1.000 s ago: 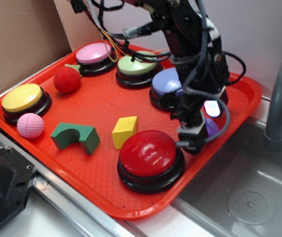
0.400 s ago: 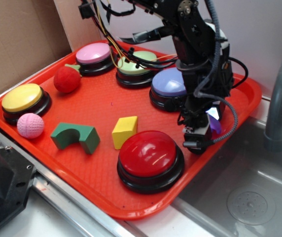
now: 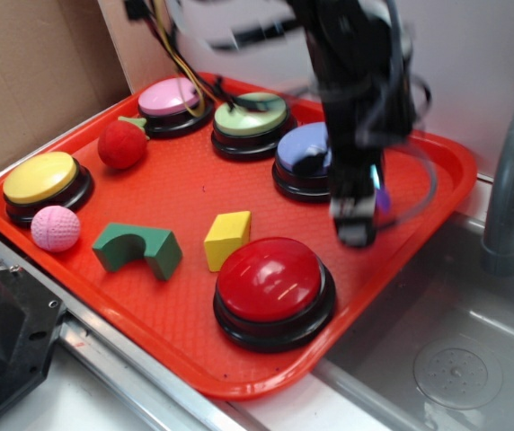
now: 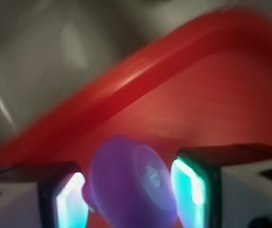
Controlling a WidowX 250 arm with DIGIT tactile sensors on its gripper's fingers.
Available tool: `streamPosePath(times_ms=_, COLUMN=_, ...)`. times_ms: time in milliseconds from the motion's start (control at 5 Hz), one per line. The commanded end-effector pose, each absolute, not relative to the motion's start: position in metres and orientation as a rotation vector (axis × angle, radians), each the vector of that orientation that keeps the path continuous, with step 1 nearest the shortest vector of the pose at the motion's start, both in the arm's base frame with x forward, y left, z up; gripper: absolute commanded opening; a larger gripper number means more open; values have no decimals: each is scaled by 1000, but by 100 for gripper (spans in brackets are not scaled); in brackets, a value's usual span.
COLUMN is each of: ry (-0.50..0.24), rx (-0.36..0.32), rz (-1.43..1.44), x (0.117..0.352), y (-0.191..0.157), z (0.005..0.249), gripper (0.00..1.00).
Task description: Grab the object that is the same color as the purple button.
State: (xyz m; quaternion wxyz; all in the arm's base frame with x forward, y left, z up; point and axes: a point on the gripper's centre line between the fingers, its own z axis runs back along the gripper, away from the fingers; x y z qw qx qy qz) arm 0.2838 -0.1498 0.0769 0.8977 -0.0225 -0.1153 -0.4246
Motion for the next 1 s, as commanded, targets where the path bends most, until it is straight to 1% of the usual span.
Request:
streamPosePath(times_ms=0, ry=-255, rx=93, rz=-421, x=274, y=-107, z=149, gripper=0)
streamPosePath(times_ms=200, ry=-250, rx=111, rz=-170, x=262, y=-59, z=171, gripper=0)
streamPosePath(times_ms=400, ry=-265, rx=129, rz=81, x=245, y=-31, z=181, gripper=0)
streamPosePath(times_ms=600, ry=-254, rx=137, rz=203, x=234, y=-7, z=185, gripper=0)
streamPosePath(times_ms=800, ry=-196, rx=104, rz=283, x=227, y=8, z=185, gripper=0)
